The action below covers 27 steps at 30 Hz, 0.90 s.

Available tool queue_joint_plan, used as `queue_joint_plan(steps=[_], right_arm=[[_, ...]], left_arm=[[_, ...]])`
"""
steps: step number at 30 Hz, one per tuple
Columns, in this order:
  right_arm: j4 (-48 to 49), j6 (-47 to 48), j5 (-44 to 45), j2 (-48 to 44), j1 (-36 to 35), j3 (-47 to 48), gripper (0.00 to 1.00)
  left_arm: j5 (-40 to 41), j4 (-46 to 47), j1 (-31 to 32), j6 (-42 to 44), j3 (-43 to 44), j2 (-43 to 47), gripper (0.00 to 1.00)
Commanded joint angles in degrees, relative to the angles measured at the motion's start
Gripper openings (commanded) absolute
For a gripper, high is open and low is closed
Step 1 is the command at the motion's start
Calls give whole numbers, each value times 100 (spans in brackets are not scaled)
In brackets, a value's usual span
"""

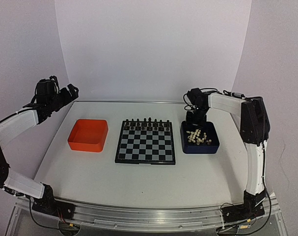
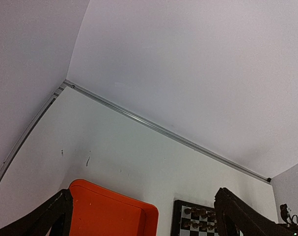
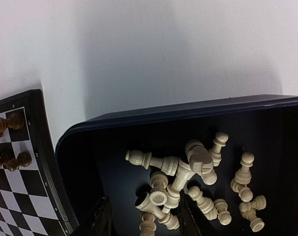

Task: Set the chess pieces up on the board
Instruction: Pick up the chess piece from the storage box.

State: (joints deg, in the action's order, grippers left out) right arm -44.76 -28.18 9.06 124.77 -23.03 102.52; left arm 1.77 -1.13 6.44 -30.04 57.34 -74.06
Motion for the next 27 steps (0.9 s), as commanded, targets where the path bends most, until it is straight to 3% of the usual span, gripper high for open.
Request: queue_joint_plan(steps=[1, 9, 20, 27], right_arm=[[-107, -61, 47, 186, -8, 141, 41], [-136, -52, 78, 381, -8, 178, 38], [-151, -13, 137, 475, -7, 260, 25], [-210, -25, 135, 419, -5, 217, 23]], left_arm=[[-5, -21, 6, 42, 246, 80, 100], [-14, -13, 7, 42, 267, 89, 100], [-109, -4, 7, 5, 327, -50, 100], [-115, 26, 5, -7, 322, -82, 100]])
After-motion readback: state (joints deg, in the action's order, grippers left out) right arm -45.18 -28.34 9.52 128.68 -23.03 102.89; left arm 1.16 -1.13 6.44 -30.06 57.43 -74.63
